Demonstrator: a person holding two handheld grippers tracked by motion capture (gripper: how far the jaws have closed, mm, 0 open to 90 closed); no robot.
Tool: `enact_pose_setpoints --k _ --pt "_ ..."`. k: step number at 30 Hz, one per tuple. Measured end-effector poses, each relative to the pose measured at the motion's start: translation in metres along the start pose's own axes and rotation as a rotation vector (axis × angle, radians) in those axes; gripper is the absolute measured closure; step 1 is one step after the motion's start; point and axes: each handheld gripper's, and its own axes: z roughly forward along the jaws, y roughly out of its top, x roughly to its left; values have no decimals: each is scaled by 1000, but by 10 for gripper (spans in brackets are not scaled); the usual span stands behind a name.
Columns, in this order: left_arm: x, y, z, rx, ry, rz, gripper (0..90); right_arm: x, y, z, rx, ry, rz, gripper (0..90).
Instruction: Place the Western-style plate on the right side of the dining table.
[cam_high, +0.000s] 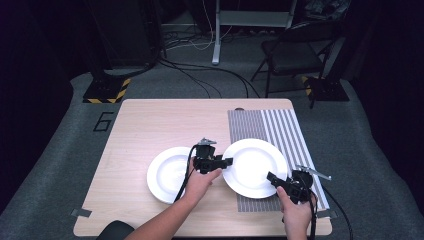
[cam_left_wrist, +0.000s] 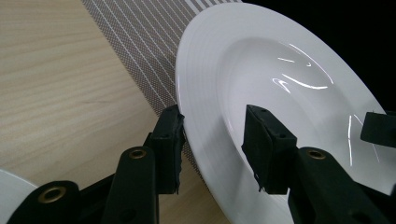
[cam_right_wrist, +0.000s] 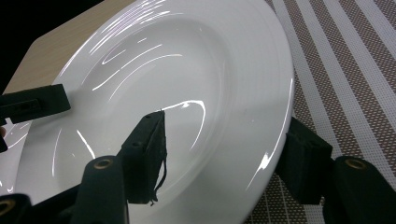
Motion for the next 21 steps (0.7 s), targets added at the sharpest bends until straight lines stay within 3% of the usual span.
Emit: enact_pose_setpoints --k 21 --pt "-5 9 16 9 -10 -4 583 -10 3 -1 -4 -20 3 386"
